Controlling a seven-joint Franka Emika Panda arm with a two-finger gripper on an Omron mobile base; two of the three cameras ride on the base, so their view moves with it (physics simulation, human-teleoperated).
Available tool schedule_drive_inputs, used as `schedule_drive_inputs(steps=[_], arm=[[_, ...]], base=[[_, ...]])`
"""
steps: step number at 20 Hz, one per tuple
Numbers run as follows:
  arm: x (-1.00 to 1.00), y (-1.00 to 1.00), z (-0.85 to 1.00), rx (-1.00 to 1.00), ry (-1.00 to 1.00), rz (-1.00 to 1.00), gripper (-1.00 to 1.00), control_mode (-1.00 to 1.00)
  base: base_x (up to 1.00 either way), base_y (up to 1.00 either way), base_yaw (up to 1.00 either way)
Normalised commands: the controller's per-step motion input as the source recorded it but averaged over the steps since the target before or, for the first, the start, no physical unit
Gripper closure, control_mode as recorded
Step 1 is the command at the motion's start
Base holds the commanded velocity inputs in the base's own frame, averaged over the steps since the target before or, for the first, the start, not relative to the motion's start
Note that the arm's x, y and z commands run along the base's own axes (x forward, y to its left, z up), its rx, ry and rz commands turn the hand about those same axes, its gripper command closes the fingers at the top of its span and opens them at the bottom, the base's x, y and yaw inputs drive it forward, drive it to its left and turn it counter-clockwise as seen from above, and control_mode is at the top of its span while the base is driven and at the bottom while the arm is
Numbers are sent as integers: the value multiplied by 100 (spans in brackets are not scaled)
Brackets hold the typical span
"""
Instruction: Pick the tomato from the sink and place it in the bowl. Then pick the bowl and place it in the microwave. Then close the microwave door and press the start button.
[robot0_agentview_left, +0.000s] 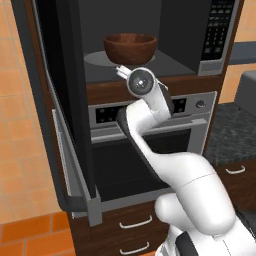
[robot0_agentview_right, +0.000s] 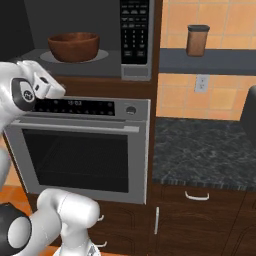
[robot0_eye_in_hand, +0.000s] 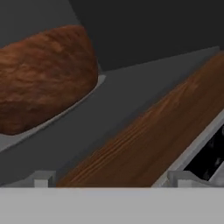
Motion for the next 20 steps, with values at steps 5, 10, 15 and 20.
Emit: schedule_drive_inputs(steps=[5,10,15,20], arm=[[0,42,-45,-46,-4,-13,-100,-100],[-2,36,-39,-42,-12,-7,-100,-100],[-11,38,-20,-39,-25,-11,-100,-100],[-52,57,-6,-23,-32,-12,-100,-100]], base=[[0,0,0],[0,0,0],[0,0,0],[0,0,0]])
